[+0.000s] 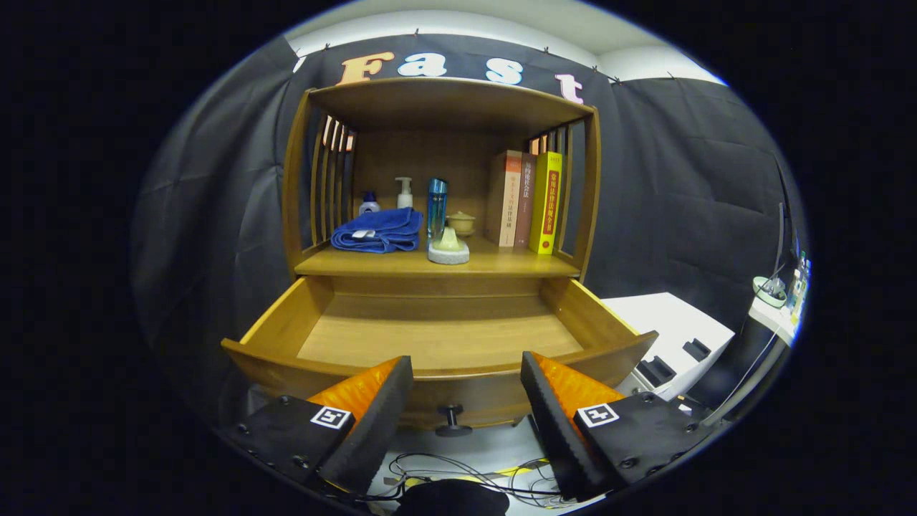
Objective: Pull open the drawer, take out the items inside it, and place them on the countertop above the cabinet.
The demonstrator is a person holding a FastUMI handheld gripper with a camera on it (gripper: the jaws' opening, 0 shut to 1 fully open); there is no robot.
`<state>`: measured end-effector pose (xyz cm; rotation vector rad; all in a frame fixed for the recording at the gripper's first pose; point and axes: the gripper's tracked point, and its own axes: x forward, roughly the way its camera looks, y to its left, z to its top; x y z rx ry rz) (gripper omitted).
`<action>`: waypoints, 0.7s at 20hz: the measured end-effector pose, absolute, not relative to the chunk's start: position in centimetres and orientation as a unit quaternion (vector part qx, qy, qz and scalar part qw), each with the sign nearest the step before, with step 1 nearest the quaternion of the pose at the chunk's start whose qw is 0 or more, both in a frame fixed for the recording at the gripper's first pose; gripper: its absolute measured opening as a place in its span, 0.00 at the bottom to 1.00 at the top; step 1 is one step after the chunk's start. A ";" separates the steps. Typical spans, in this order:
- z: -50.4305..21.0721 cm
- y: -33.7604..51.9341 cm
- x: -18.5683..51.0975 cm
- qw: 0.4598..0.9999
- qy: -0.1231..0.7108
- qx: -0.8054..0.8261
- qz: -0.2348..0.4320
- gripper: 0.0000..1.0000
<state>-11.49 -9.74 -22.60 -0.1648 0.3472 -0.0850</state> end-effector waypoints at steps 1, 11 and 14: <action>-23.2 -9.8 -11.6 0.980 0.176 -0.081 -0.043 0.99; -28.4 -8.9 -10.8 0.970 0.222 -0.096 -0.022 0.99; -28.5 -8.8 -10.8 0.971 0.223 -0.086 -0.025 0.97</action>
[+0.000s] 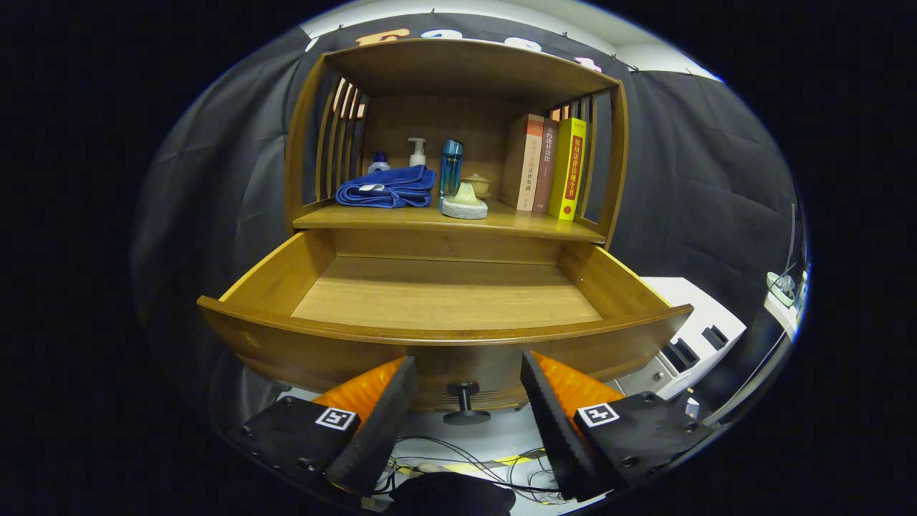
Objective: Pull open the drawer, take out the items inside it, and place them on the countertop above the cabinet.
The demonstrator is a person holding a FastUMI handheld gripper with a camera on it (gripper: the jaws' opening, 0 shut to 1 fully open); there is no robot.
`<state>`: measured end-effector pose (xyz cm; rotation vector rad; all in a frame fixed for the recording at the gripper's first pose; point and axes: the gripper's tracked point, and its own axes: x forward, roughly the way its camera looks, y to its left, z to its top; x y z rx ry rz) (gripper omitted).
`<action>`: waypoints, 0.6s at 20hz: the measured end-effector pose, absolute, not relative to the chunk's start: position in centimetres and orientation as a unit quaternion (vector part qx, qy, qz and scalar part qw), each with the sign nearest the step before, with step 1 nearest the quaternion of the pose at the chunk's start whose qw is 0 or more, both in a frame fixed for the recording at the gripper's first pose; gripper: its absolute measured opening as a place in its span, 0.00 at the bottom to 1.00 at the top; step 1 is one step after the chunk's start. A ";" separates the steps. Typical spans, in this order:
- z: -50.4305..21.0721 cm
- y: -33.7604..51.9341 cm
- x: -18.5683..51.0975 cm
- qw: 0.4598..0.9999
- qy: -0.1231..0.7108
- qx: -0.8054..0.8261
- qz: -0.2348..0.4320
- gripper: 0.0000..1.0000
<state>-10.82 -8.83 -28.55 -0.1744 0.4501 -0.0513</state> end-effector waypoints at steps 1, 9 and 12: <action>-28.7 -8.8 -10.8 0.971 0.225 -0.082 -0.025 0.96; -28.8 -7.9 -9.9 0.970 0.224 -0.089 -0.012 0.94; -28.8 -8.0 -9.8 0.971 0.229 -0.071 -0.015 0.94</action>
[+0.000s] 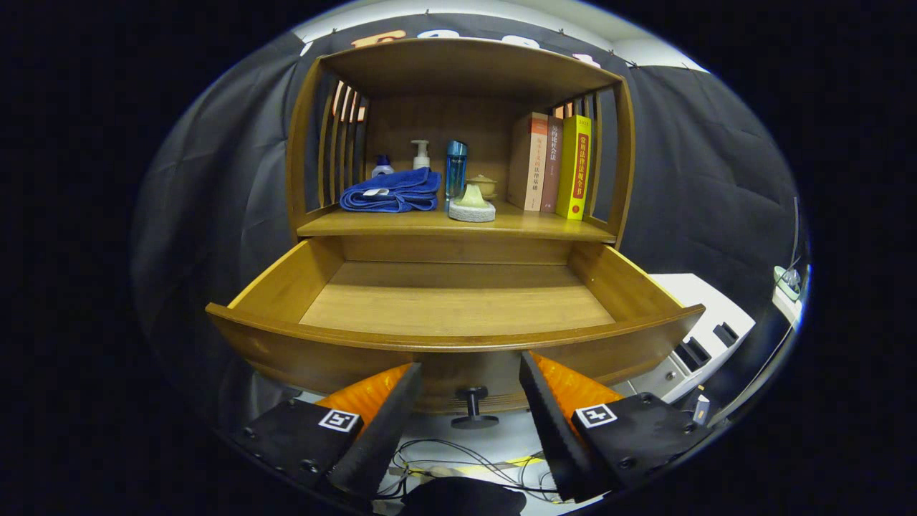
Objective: Pull open the drawer, take out the items inside it, and place them on the countertop above the cabinet.
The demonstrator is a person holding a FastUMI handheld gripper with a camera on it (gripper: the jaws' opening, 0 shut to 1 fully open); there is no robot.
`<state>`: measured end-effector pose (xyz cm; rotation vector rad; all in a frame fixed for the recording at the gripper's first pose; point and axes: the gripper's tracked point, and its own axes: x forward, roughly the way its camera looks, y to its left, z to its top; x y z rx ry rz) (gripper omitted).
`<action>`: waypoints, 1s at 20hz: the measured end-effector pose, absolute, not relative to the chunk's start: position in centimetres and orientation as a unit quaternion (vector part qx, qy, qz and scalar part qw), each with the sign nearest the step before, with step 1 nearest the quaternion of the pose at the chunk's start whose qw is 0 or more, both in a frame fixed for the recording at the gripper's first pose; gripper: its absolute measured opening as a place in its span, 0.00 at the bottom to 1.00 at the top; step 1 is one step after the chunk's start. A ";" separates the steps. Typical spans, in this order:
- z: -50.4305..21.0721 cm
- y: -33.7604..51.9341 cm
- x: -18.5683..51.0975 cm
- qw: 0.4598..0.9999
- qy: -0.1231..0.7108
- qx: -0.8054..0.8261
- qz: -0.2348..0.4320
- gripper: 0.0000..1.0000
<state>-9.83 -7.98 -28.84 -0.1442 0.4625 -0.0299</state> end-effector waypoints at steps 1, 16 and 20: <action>-28.8 -8.0 -9.7 0.971 0.229 -0.070 -0.017 0.94; -29.2 -7.9 -3.8 0.974 0.214 -0.062 -0.026 0.94; -28.6 -7.5 -0.6 0.975 0.208 -0.077 -0.018 0.95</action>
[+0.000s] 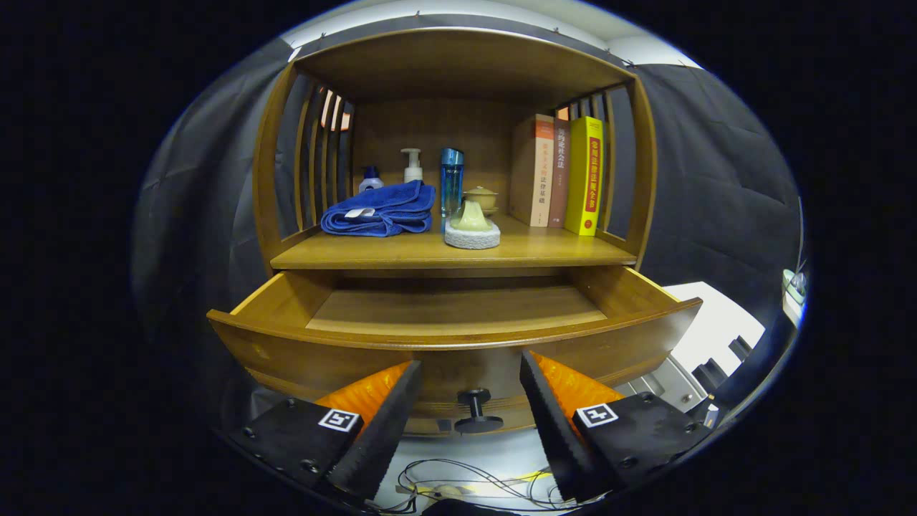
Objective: Pull open the drawer, take out the items inside it, and place them on the countertop above the cabinet.
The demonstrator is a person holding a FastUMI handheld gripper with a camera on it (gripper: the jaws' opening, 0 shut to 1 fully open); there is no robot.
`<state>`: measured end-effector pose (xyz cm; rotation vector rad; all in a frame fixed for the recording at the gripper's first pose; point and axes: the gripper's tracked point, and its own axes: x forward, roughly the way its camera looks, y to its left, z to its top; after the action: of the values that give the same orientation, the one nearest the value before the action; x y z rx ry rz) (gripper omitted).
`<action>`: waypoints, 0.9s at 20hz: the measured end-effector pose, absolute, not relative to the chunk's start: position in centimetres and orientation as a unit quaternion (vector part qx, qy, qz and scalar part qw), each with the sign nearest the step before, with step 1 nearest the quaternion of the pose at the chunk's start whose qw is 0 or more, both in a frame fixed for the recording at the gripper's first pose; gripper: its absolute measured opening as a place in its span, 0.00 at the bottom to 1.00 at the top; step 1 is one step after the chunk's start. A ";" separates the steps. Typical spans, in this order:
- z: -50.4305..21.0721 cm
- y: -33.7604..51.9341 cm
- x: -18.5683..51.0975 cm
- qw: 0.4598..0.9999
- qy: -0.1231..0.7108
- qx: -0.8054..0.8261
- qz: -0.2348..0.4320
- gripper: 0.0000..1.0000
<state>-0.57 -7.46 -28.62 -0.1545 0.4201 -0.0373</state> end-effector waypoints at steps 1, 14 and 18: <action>-28.6 -7.2 0.1 0.975 0.207 -0.083 -0.016 0.94; -31.2 -5.0 8.1 0.970 0.215 -0.115 0.000 0.94; -31.7 -4.7 9.9 0.970 0.217 -0.113 -0.005 0.94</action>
<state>9.90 -4.68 -31.72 -0.2288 0.4388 -0.0102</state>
